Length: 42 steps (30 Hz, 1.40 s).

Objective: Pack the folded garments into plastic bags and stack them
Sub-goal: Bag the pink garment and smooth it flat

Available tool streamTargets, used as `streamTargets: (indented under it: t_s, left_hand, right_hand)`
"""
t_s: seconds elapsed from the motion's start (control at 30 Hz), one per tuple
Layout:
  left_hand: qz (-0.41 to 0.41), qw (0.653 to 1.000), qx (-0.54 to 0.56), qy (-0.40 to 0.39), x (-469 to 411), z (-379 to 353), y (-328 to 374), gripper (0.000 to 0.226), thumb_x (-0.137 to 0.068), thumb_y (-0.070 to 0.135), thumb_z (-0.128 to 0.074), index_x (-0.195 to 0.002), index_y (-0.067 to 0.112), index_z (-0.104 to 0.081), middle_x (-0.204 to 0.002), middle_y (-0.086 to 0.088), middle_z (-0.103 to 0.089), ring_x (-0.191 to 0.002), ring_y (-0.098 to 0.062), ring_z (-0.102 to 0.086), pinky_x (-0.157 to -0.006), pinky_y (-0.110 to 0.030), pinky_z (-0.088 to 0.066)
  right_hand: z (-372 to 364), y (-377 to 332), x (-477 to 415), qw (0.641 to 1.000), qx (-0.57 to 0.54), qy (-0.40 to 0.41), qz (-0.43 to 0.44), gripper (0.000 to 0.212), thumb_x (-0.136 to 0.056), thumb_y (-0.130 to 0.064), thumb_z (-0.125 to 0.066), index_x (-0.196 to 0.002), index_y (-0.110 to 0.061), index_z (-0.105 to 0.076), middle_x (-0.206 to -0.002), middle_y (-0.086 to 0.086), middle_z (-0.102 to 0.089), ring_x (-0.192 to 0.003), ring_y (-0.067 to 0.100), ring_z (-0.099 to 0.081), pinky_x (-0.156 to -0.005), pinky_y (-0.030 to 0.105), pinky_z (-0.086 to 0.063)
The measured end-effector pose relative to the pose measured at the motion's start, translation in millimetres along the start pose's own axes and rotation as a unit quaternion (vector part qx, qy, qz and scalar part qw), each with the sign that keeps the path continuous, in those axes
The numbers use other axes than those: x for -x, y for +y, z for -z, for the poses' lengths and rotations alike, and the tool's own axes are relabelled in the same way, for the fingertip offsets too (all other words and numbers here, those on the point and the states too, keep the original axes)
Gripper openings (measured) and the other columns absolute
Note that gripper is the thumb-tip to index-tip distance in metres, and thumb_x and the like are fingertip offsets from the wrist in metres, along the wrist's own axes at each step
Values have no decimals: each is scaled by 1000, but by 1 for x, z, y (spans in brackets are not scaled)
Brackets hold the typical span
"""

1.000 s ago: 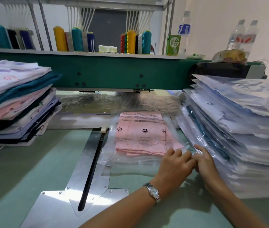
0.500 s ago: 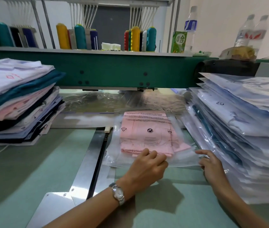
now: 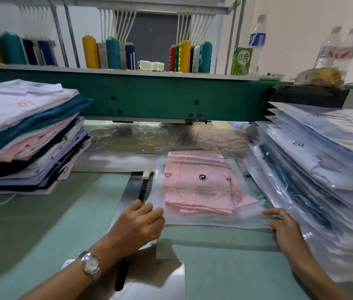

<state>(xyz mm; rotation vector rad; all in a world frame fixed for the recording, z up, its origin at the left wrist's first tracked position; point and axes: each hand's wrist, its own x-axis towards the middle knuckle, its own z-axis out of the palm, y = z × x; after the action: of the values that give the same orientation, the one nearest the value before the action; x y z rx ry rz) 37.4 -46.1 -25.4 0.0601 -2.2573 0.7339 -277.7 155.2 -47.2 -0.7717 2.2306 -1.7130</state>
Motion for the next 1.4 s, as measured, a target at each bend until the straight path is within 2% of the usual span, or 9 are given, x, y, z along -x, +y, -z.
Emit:
streamTargets:
  t_s: [0.17,0.4,0.5,0.6,0.77,0.87,1.0,1.23,1.4]
  left_hand:
    - [14,1000,-11,-17,18,13,-20,20,-83,13,-65,-65,19,-57,-71,2,-51,-58,-20,-45,-55,-32,-35]
    - [14,998,42,-35,21,15,-32,17,-83,19,-66,-67,19,-60,-74,5,-54,-59,-17,-47,-56,-30,-37]
    - [72,988,117,-66,16,13,-37,16,-85,33,-64,-75,20,-63,-78,9,-57,-64,-15,-50,-59,-30,-40]
    - [200,967,141,-71,4,2,-42,22,-94,30,-48,-81,18,-62,-78,9,-57,-65,-14,-53,-62,-28,-41]
    - [427,862,206,-181,-21,-37,-57,17,-99,27,-50,-90,18,-62,-85,6,-61,-80,-18,-57,-65,-31,-42]
    - [486,799,253,-246,-30,-60,-64,20,-98,30,-51,-88,19,-64,-75,5,-65,-74,-17,-62,-58,-28,-42]
    - [554,721,317,-268,-36,-81,-70,25,-95,32,-60,-111,13,-63,-98,1,-66,-86,-15,-62,-75,-29,-52]
    - [596,664,390,-226,-51,-94,-78,30,-91,16,-65,-121,13,-63,-116,-9,-63,-89,-12,-56,-60,-11,-38]
    - [649,561,472,-205,-61,-95,-74,32,-92,-5,-49,-117,5,-66,-107,-16,-63,-88,-22,-60,-62,-22,-48]
  right_hand:
    - [1,1,1,1000,10,-2,-8,32,-85,8,-44,-91,-17,-64,-63,4,-46,-53,17,-35,-38,11,-27]
    - [2,-19,23,990,128,20,62,28,-89,2,-47,-101,-20,-59,-65,0,-55,-51,21,-42,-54,35,-30]
    - [6,-35,33,936,332,-2,115,31,-92,-12,-44,-119,-27,-47,-86,-1,-59,-66,18,-50,-60,37,-34]
    - [-1,-51,34,832,541,-14,123,40,-94,-27,-38,-134,-22,-36,-119,4,-43,-100,18,-51,-75,31,-41]
    - [-26,-78,14,788,603,0,127,32,-94,-26,-37,-124,-18,-47,-125,5,-46,-115,21,-45,-90,29,-41]
    - [-40,-87,-15,810,578,-39,90,28,-95,-23,-37,-119,-14,-48,-125,10,-51,-115,26,-47,-93,33,-41]
    - [-51,-92,-47,835,541,-102,7,15,-96,-23,-38,-104,-16,-50,-117,7,-60,-105,26,-52,-91,36,-37]
    - [-64,-91,-63,866,493,-83,-25,20,-92,-15,-48,-110,-17,-57,-112,6,-57,-113,28,-50,-103,42,-26]
    - [-70,-84,-61,943,329,-25,-50,17,-84,-3,-57,-70,-11,-52,-65,2,-50,-61,19,-46,-58,29,-33]
